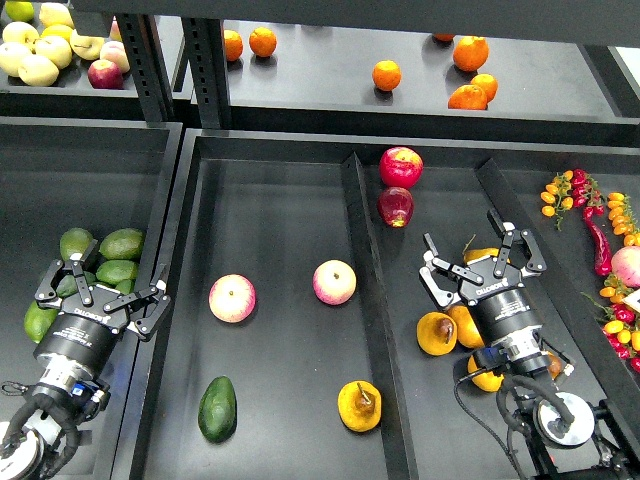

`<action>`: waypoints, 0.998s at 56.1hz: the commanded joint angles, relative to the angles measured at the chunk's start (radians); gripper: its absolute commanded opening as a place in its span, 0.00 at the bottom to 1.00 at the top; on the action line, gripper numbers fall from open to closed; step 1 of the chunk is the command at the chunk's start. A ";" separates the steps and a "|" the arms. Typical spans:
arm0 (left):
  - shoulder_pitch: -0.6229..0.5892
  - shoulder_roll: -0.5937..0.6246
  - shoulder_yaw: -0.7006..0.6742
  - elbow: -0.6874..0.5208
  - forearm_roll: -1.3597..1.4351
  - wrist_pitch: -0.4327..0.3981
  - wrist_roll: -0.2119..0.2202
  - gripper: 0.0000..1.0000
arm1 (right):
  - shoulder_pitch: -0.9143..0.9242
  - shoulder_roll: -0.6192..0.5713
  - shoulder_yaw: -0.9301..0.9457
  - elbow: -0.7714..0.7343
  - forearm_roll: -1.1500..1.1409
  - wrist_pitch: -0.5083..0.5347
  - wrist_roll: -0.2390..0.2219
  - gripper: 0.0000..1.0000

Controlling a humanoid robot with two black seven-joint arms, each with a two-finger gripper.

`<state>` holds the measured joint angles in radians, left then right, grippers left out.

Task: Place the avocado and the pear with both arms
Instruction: 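Move the left gripper over the middle bin toward the green avocado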

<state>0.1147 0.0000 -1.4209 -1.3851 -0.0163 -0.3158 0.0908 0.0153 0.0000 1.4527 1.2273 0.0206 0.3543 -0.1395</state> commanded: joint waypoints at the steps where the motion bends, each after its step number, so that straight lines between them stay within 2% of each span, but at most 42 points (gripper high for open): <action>1: -0.012 0.000 -0.007 0.000 0.001 -0.015 0.009 1.00 | 0.003 0.000 -0.002 -0.003 -0.001 0.000 0.000 1.00; 5: -0.020 0.000 -0.004 0.000 0.001 -0.022 0.014 1.00 | 0.005 0.000 -0.002 -0.006 -0.001 0.000 0.000 1.00; 9: -0.030 0.000 -0.010 0.000 0.003 -0.023 0.000 1.00 | 0.008 0.000 -0.002 -0.006 0.001 0.000 0.000 1.00; 29: -0.032 0.000 -0.009 0.001 0.003 -0.022 0.015 1.00 | 0.018 0.000 -0.002 -0.020 0.002 0.003 -0.003 1.00; 34: -0.032 0.000 -0.010 0.001 -0.002 -0.025 0.027 1.00 | 0.018 0.000 0.000 -0.020 0.004 0.006 -0.006 1.00; 39: -0.035 0.000 -0.012 0.001 -0.004 -0.025 0.060 1.00 | 0.021 0.000 0.000 -0.022 0.005 0.011 -0.008 1.00; 56: -0.059 0.000 -0.012 0.009 -0.007 -0.025 0.069 1.00 | 0.041 0.000 -0.002 -0.043 0.005 0.014 -0.014 1.00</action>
<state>0.0653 0.0000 -1.4328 -1.3794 -0.0213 -0.3405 0.1586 0.0489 0.0000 1.4525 1.1929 0.0261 0.3676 -0.1532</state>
